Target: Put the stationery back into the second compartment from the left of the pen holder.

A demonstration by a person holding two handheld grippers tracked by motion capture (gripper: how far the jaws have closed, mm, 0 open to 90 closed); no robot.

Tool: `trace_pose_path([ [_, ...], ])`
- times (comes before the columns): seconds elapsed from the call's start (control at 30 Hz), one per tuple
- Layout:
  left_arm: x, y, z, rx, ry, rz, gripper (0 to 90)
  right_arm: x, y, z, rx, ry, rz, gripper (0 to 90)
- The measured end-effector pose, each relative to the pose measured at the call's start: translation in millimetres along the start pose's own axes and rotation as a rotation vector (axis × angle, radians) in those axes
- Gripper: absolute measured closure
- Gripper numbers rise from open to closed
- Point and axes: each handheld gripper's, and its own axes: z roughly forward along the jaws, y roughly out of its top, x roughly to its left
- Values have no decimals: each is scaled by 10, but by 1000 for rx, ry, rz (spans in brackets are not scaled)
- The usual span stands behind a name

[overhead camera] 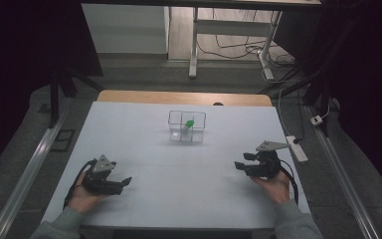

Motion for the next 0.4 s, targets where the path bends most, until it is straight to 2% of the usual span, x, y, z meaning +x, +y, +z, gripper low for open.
trace_pose_path([
  [0.4, 2, 1, 0, 0, -1, 0, 172, 29, -64, -43, 1, 2, -17, 380],
])
